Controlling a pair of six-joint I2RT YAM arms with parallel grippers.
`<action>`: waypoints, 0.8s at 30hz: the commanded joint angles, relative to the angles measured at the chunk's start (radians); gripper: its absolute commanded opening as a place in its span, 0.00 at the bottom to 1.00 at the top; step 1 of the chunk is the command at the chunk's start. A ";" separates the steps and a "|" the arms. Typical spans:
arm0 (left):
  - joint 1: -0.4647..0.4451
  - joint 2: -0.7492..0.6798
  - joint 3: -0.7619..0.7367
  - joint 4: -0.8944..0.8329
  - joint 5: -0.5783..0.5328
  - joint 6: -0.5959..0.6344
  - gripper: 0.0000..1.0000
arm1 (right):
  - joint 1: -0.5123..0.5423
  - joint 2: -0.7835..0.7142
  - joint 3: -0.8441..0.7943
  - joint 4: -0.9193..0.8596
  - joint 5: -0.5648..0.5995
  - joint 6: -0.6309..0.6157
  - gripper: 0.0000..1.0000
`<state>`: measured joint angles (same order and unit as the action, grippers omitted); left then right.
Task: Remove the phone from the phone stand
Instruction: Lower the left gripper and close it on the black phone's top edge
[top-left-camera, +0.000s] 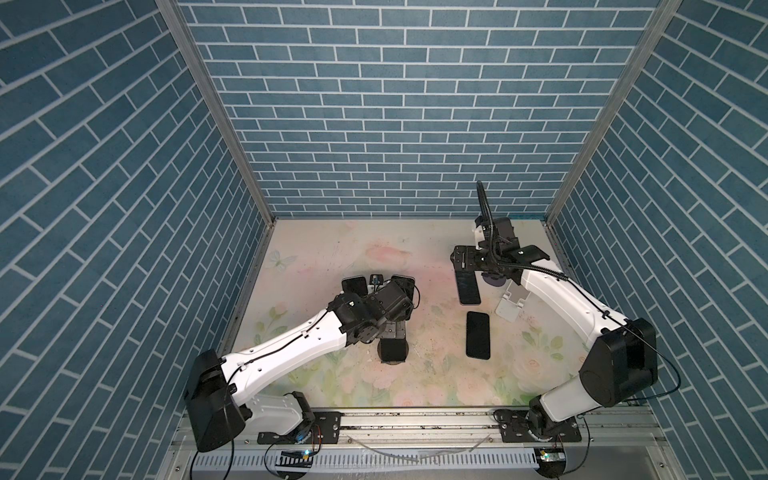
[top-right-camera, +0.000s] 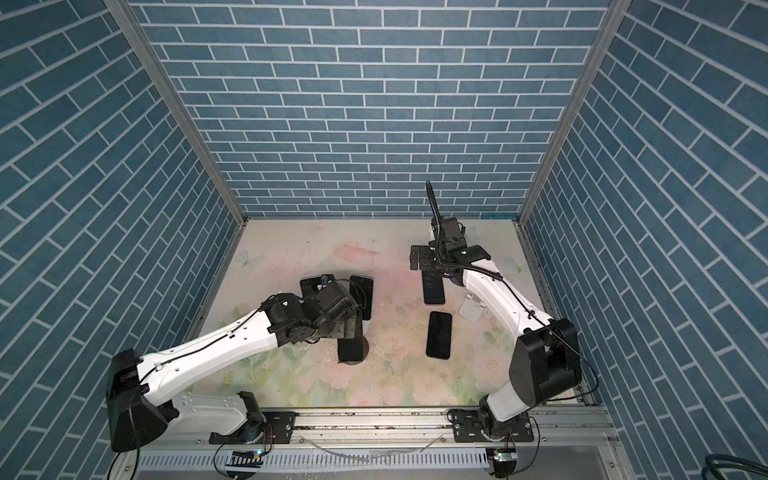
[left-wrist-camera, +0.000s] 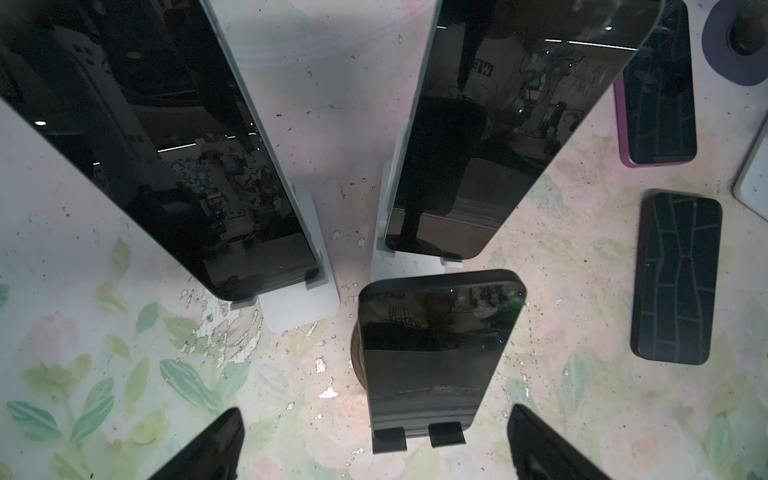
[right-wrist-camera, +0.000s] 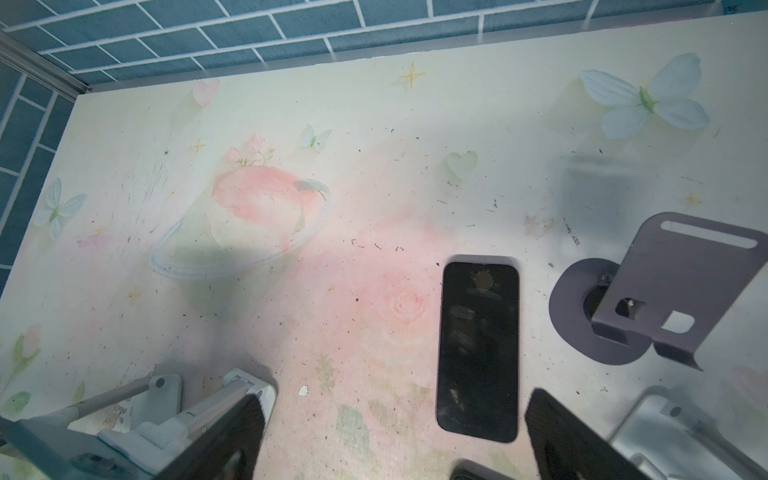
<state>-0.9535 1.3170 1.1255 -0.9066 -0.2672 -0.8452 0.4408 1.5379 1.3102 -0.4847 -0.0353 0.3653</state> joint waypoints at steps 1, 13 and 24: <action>-0.015 0.014 -0.005 0.028 -0.008 -0.018 1.00 | 0.006 0.008 -0.027 0.017 -0.014 -0.031 0.99; -0.037 0.082 -0.029 0.095 -0.004 -0.031 1.00 | 0.006 0.015 -0.031 0.024 -0.025 -0.035 0.99; -0.042 0.143 -0.021 0.118 -0.033 -0.027 1.00 | 0.005 0.018 -0.035 0.025 -0.029 -0.035 0.99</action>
<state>-0.9890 1.4433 1.1130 -0.7868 -0.2737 -0.8684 0.4408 1.5402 1.2984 -0.4732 -0.0540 0.3641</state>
